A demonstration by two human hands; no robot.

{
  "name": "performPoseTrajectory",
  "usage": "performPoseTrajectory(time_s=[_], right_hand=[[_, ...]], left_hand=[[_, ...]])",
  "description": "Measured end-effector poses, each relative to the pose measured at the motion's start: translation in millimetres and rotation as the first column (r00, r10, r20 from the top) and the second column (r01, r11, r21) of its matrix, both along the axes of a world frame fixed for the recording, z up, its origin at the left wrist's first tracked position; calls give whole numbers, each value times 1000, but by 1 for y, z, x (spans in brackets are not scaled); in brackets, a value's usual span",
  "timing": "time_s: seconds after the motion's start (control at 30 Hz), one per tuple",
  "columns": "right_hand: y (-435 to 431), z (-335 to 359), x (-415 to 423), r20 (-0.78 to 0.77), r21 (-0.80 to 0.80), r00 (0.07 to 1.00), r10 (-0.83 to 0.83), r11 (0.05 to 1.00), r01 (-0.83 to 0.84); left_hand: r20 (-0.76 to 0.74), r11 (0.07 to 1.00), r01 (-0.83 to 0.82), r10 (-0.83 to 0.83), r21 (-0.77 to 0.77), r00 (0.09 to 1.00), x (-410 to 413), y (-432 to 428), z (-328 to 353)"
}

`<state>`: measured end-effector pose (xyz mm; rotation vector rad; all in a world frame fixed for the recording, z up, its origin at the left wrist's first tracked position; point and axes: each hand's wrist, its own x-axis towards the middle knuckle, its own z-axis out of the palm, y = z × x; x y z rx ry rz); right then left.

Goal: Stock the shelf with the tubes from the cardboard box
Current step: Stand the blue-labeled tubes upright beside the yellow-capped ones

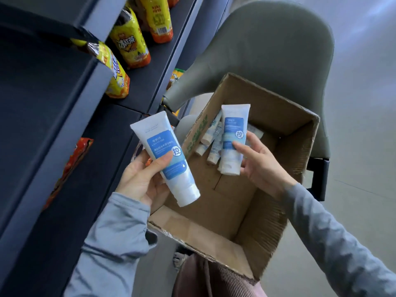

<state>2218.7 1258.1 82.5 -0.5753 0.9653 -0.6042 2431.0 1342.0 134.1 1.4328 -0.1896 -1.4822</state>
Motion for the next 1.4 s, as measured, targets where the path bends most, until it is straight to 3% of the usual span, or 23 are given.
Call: performPoseTrajectory(time_s=[0.17, 0.43, 0.67, 0.9, 1.17, 1.4], right_hand=[[19, 66, 25, -18, -177, 994, 109, 978, -111], [67, 175, 63, -36, -440, 968, 248, 866, -238], [118, 249, 90, 0, -539, 932, 362, 785, -305], [164, 310, 124, 125, -566, 888, 442, 767, -302], [206, 375, 154, 158, -685, 821, 549, 660, -309], [235, 419, 200, 243, -743, 690, 682, 588, -320]], left_hand=[[151, 994, 48, -33, -94, 988, 11, 25, 51], [360, 961, 14, 90, -277, 928, 39, 79, 147], [474, 903, -15, 239, -430, 848, 49, 142, 218], [571, 822, -12, 406, -569, 713, 57, 197, 288], [548, 698, -36, 592, -715, 591, 72, 277, 349], [481, 580, -127, 762, -805, 433, 91, 351, 391]])
